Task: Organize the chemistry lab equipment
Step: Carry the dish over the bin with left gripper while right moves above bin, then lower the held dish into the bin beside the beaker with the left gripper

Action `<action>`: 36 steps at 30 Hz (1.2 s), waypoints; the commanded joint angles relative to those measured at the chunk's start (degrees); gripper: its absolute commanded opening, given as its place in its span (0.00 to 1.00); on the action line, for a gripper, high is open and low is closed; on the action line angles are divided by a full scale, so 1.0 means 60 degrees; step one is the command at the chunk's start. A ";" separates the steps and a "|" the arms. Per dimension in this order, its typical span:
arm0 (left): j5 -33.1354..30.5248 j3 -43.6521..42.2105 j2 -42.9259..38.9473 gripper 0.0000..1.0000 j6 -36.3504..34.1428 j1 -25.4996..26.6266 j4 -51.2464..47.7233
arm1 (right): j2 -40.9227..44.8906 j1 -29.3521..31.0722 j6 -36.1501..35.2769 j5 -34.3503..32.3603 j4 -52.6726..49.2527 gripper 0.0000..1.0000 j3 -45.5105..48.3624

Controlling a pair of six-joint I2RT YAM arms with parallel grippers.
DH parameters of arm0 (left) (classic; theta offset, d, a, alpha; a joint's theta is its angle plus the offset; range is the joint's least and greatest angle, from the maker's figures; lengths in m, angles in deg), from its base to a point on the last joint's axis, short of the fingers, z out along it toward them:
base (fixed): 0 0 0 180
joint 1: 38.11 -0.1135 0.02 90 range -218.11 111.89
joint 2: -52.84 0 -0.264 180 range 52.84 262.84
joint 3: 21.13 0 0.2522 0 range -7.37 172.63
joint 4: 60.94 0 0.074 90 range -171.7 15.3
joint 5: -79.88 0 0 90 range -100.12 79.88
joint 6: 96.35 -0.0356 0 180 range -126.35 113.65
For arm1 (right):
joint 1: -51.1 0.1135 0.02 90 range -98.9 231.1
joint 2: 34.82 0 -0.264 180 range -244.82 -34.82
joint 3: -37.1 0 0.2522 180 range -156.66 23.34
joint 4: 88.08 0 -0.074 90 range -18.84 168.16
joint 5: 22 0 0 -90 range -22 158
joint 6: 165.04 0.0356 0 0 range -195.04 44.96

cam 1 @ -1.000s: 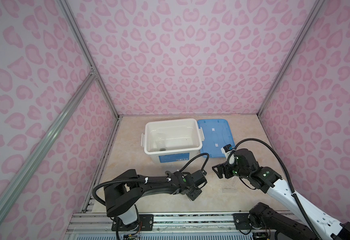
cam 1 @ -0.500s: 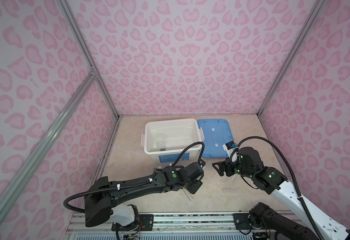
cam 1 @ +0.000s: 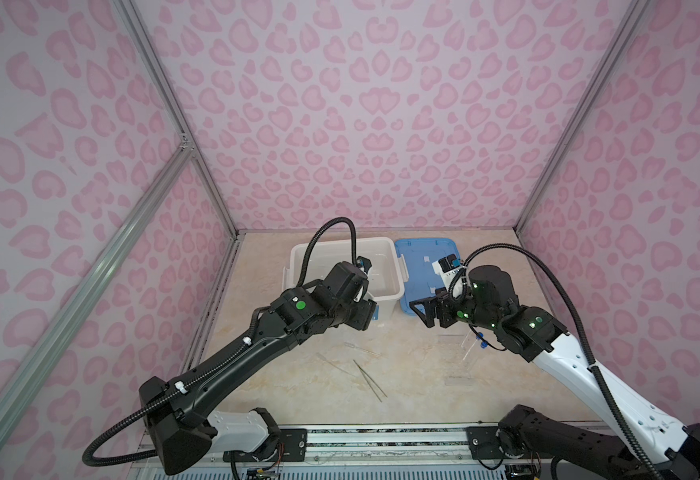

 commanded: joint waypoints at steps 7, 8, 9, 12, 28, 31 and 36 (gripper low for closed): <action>0.0608 0.1156 0.1727 0.55 -0.0159 -0.2162 0.0075 | -0.2368 0.0670 -0.0236 -0.0269 0.0653 0.94 -0.2052; 0.0581 0.1201 0.1952 0.55 -0.0174 -0.2302 0.0228 | -0.2601 0.0670 -0.0189 -0.0270 0.0757 0.94 -0.2223; 0.0573 0.1253 0.2207 0.55 -0.0214 -0.2449 0.0355 | -0.2836 0.0684 -0.0147 -0.0291 0.0861 0.94 -0.2367; 0.0540 0.1422 0.2934 0.54 -0.0228 -0.2788 0.0716 | -0.3520 0.0656 -0.0129 -0.0419 0.0855 0.93 -0.2929; -0.0434 0.1638 0.5148 0.53 -0.0502 -0.3314 0.2645 | -0.5275 0.0553 -0.0066 -0.0300 0.1186 0.92 -0.3639; -0.0448 0.1309 0.5163 0.52 -0.0606 -0.3345 0.2963 | -0.5322 0.0552 -0.0107 -0.0324 0.1186 0.92 -0.3585; -0.0539 0.0756 0.5192 0.52 -0.0602 -0.3359 0.3493 | -0.5449 0.0539 -0.0109 -0.0298 0.1225 0.92 -0.3532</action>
